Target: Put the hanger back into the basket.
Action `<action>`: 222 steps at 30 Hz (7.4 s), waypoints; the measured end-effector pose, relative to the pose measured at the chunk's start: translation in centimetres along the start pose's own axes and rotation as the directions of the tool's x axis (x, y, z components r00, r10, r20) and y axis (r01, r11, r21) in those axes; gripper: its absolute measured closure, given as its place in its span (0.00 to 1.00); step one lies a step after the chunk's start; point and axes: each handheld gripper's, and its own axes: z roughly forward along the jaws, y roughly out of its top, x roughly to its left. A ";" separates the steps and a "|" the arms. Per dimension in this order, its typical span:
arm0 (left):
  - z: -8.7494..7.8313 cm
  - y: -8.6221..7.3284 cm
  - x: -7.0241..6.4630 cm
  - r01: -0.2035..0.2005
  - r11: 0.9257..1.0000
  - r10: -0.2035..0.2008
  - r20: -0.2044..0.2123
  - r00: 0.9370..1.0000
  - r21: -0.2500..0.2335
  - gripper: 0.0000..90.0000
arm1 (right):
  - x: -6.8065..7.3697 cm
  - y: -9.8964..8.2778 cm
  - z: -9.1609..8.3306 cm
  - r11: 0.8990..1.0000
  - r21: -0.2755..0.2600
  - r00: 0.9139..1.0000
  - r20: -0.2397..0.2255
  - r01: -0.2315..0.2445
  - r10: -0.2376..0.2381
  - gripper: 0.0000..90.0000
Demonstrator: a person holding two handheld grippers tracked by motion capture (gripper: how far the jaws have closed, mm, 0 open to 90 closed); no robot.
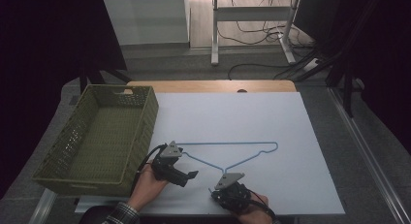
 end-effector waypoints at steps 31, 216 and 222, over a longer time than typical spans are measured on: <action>3.3 2.4 1.0 -0.064 0.996 0.062 0.021 0.998 0.069 0.17 | -0.6 2.6 -3.4 0.998 -0.066 0.999 -0.032 -0.011 0.009 0.97; 0.0 10.8 -2.1 -0.208 0.976 0.184 0.279 0.942 0.057 0.93 | -7.0 8.3 -11.6 0.918 -0.386 0.986 0.089 -0.094 0.139 0.95; 0.6 10.8 -2.0 -0.190 0.980 0.160 0.321 0.933 0.062 0.97 | -7.1 8.2 -11.5 0.924 -0.373 0.986 0.100 -0.088 0.135 0.95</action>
